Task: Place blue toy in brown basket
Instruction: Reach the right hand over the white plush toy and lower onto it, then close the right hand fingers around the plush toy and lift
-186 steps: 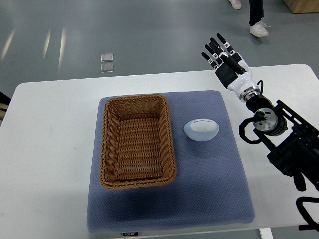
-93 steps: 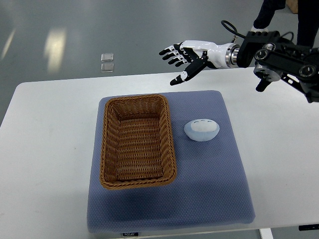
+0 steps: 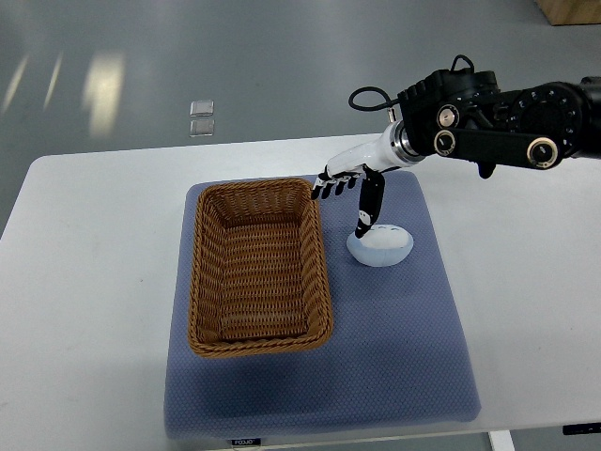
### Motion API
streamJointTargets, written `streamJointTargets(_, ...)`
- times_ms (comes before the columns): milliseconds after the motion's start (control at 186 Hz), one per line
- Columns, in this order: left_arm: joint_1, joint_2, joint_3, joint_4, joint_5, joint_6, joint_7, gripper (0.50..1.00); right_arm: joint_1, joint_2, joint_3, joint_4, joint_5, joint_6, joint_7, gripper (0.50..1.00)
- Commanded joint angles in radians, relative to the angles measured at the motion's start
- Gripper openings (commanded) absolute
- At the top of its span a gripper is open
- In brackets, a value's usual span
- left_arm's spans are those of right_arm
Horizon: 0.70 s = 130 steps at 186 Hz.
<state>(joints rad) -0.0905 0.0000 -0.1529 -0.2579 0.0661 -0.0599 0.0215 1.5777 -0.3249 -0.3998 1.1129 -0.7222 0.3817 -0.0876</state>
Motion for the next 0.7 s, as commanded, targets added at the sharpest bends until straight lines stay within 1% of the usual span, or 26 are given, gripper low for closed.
streamJointTargets(0, 0.0, 0.0, -0.001, 0.002, 0.0, 0.0, 0.0, 1.0, -0.019, -0.034, -0.001, 0.03, -0.002, -0.02, 0.0, 0.907)
streamJointTargets(65, 0.0, 0.0, -0.001, 0.002, 0.0, 0.0, 0.0, 1.0, -0.039, -0.052, -0.001, 0.035, -0.003, -0.036, 0.0, 0.905)
streamJointTargets(118, 0.0, 0.0, -0.001, 0.002, 0.0, 0.0, 0.0, 1.0, -0.039, -0.052, -0.001, 0.035, -0.003, -0.037, 0.0, 0.905)
streamJointTargets(124, 0.0, 0.0, -0.001, 0.002, 0.0, 0.0, 0.0, 1.0, -0.06, -0.06, -0.001, 0.036, -0.011, -0.053, 0.0, 0.905)
streamJointTargets(242, 0.0, 0.0, -0.001, 0.002, 0.0, 0.0, 0.0, 1.0, -0.11, -0.06, 0.006, 0.036, -0.019, -0.109, 0.0, 0.905)
streamJointTargets(500, 0.0, 0.0, -0.001, 0.002, 0.0, 0.0, 0.0, 1.0, -0.194, -0.063, 0.015, 0.036, -0.051, -0.182, 0.002, 0.901)
streamJointTargets(565, 0.0, 0.0, -0.001, 0.002, 0.001, 0.0, 0.0, 1.0, -0.205, -0.066, 0.015, 0.036, -0.057, -0.199, 0.002, 0.893)
streamJointTargets(592, 0.0, 0.0, -0.001, 0.002, 0.0, 0.0, 0.0, 1.0, -0.206, -0.068, 0.015, 0.036, -0.059, -0.202, 0.003, 0.885)
streamJointTargets(608, 0.0, 0.0, -0.001, 0.002, 0.001, 0.0, 0.0, 1.0, -0.209, -0.068, 0.015, 0.036, -0.06, -0.207, 0.003, 0.864)
streamJointTargets(613, 0.0, 0.0, -0.001, 0.002, 0.001, 0.0, 0.0, 1.0, -0.209, -0.068, 0.015, 0.036, -0.06, -0.207, 0.003, 0.864)
streamJointTargets(619, 0.0, 0.0, -0.001, 0.002, 0.001, 0.0, 0.0, 1.0, -0.211, -0.068, 0.015, 0.036, -0.06, -0.21, 0.003, 0.85)
streamJointTargets(624, 0.0, 0.0, -0.001, 0.002, 0.001, 0.0, 0.0, 1.0, -0.211, -0.068, 0.015, 0.036, -0.06, -0.21, 0.003, 0.85)
streamJointTargets(630, 0.0, 0.0, -0.001, 0.002, 0.0, 0.0, 0.0, 1.0, -0.212, -0.068, 0.015, 0.036, -0.062, -0.211, 0.003, 0.832)
streamJointTargets(635, 0.0, 0.0, -0.001, 0.002, 0.0, 0.0, 0.0, 1.0, -0.212, -0.068, 0.015, 0.036, -0.062, -0.211, 0.003, 0.832)
streamJointTargets(640, 0.0, 0.0, -0.001, 0.002, 0.001, 0.0, 0.0, 1.0, -0.214, -0.068, 0.015, 0.036, -0.063, -0.214, 0.003, 0.813)
streamJointTargets(646, 0.0, 0.0, -0.001, 0.002, 0.001, 0.0, 0.0, 1.0, -0.214, -0.068, 0.015, 0.036, -0.063, -0.214, 0.003, 0.813)
streamJointTargets(651, 0.0, 0.0, -0.001, 0.002, 0.0, 0.0, 0.0, 1.0, -0.216, -0.068, 0.015, 0.036, -0.066, -0.216, 0.003, 0.795)
streamJointTargets(694, 0.0, 0.0, -0.001, 0.002, 0.0, 0.0, 0.0, 1.0, -0.223, -0.068, 0.015, 0.036, -0.078, -0.227, 0.005, 0.76)
